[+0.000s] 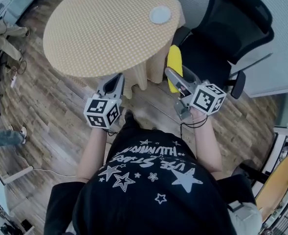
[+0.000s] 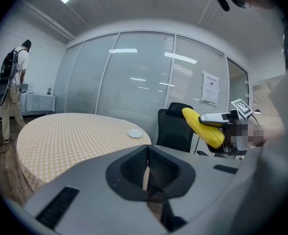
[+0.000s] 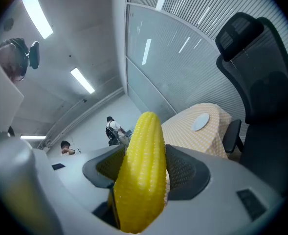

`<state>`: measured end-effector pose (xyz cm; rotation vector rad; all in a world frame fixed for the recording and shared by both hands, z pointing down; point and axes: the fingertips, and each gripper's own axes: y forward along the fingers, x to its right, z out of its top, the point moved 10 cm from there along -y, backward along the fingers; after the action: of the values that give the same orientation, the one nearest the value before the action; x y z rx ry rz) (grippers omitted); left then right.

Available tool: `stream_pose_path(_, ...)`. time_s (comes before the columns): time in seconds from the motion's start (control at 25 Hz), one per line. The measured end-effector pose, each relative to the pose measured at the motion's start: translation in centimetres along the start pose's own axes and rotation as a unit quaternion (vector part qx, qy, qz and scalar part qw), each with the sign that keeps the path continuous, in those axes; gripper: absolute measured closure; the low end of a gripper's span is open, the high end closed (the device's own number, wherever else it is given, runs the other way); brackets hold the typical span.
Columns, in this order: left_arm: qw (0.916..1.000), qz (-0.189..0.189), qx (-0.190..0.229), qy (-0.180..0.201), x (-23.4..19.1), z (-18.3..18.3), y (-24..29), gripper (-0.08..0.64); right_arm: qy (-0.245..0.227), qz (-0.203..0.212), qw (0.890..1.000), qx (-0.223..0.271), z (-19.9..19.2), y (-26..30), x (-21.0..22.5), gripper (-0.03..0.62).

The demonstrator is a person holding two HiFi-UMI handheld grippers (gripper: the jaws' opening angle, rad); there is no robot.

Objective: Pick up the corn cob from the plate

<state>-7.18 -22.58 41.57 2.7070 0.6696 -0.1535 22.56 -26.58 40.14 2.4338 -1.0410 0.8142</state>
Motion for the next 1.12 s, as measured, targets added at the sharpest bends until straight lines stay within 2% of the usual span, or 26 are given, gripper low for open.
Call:
stream_pose_path(0.28, 0.9990, 0.041, 0.015, -0.002, 5.4, -0.3, -2.7, 0.552, -0.010, 0.049, 0.999, -0.008, 0.1, -4.8, 0.2, 0.322)
stream_pose_path(0.52, 0.9971, 0.071, 0.026, 0.001, 9.1, -0.6, -5.5, 0.552, 0.000, 0.084, 0.996, -0.021, -0.8, -6.9, 0.3, 0.322)
stream_pose_path(0.84, 0.9951, 0.096, 0.022, 0.002, 9.8, -0.8, -7.4, 0.552, 0.003, 0.100, 0.995, -0.020, -1.2, -7.1, 0.1, 0.322)
stream_pose_path(1.12, 0.9959, 0.083, 0.036, 0.008, 9.5, -1.2, -8.6, 0.552, -0.034, 0.095, 0.995, -0.021, -2.2, -6.8, -1.7, 0.322)
